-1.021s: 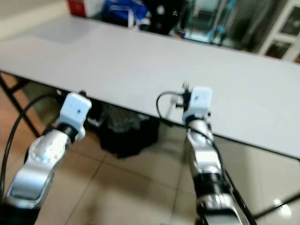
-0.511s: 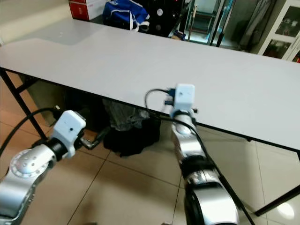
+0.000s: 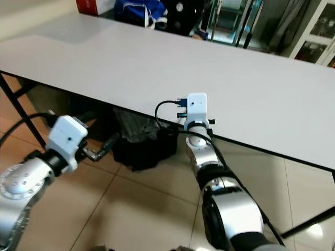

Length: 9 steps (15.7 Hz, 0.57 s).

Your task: Setting the table

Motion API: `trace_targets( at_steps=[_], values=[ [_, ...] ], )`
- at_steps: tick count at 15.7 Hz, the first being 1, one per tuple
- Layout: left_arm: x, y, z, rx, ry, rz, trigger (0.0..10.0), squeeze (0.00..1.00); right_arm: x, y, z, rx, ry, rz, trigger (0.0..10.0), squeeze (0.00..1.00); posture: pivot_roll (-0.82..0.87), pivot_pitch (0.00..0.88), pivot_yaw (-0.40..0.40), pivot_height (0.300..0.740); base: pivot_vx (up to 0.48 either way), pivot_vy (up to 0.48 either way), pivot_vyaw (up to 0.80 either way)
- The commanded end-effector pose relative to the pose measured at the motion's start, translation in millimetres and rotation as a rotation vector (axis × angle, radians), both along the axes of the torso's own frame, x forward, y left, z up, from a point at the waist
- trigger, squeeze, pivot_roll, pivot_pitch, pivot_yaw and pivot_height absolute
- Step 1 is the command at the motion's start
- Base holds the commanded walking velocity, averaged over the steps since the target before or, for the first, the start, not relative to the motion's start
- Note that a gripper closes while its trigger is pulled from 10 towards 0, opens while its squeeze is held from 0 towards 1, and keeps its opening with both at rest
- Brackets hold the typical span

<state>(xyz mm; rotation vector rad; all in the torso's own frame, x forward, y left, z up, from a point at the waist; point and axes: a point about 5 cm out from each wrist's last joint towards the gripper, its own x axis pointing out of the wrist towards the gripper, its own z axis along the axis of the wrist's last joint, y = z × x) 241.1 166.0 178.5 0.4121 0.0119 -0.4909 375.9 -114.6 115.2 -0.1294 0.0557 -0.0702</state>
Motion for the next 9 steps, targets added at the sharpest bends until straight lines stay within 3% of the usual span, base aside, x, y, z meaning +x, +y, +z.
trace_targets(
  at_steps=[1,5,6,9],
  values=[
    [-4.7,5.0,13.3,-0.006,-0.024,0.009,10.0,0.00,5.6,-7.7,10.0,-0.017,-0.030,-0.035,10.0,0.00,0.17,0.128,-0.064,0.740,0.000,0.000,0.00],
    [-12.8,7.5,32.7,-0.019,-0.063,0.012,10.0,0.00,12.0,-9.6,21.8,-0.017,-0.049,-0.059,10.0,0.00,0.18,0.217,-0.086,0.740,0.000,0.000,0.00],
    [-20.4,5.6,39.7,-0.021,-0.064,-0.004,10.0,0.00,16.3,-8.9,28.6,-0.003,-0.043,-0.063,10.0,0.00,0.19,0.247,-0.091,0.740,0.000,0.000,0.00],
    [-30.3,3.3,44.4,-0.013,-0.048,-0.021,10.0,0.00,19.8,-4.0,31.9,0.034,-0.006,-0.034,10.0,0.00,0.22,0.282,-0.099,0.740,0.000,0.000,0.00]
  ],
)
